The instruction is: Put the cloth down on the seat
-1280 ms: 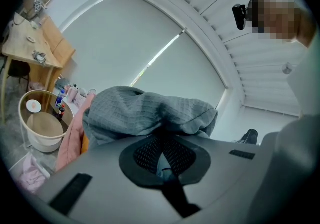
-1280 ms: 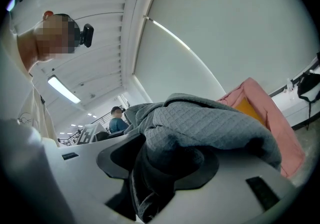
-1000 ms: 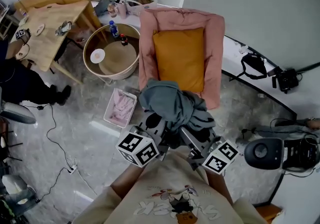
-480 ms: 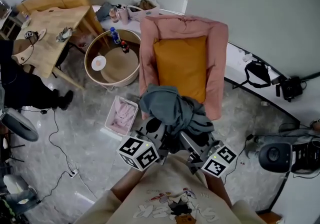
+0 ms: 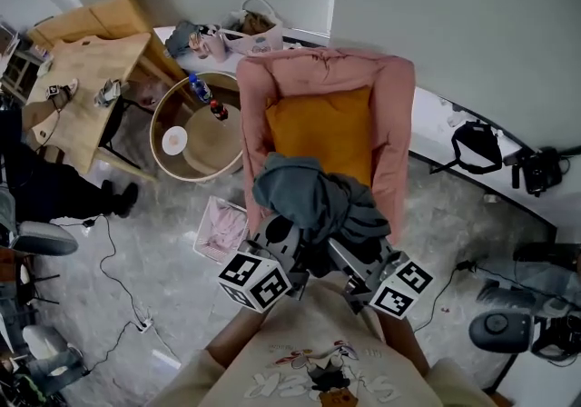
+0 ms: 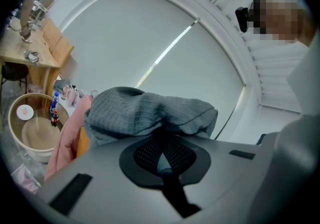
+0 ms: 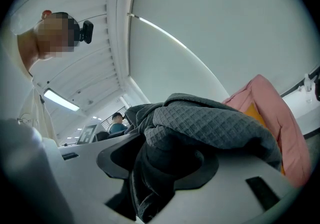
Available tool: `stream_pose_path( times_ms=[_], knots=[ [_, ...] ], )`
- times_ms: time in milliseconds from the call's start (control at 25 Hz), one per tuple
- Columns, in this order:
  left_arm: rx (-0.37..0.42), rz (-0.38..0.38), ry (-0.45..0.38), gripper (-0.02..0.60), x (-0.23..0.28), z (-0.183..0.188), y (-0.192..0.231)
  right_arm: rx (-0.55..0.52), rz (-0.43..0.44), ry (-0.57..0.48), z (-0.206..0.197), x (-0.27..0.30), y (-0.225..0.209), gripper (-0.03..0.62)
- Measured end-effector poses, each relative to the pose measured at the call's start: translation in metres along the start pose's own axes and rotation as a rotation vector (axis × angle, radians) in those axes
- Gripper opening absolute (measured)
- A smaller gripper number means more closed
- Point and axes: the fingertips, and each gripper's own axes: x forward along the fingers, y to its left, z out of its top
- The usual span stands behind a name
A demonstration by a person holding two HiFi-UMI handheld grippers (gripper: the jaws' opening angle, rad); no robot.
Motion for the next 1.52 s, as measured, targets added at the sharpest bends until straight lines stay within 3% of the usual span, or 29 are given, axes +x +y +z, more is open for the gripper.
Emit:
stream_pose_path(
  times_ms=[320, 720, 1040, 1520],
  knots=[
    [0.012, 0.031, -0.001, -0.008, 0.095, 0.014, 0.008, 0.006, 0.012, 0.019, 0.056, 0.017, -0.078, 0.219],
    [0.001, 0.096, 0.0, -0.008, 0.176, 0.021, 0.03, -0.009, 0.031, 0.057, 0.098, 0.042, -0.15, 0.215],
    [0.008, 0.146, 0.008, -0.008, 0.23, 0.018, 0.058, -0.033, 0.038, 0.082, 0.115, 0.065, -0.205, 0.215],
    [-0.051, 0.209, 0.015, -0.008, 0.298, -0.008, 0.117, -0.064, 0.018, 0.146, 0.112, 0.104, -0.29, 0.209]
  ],
)
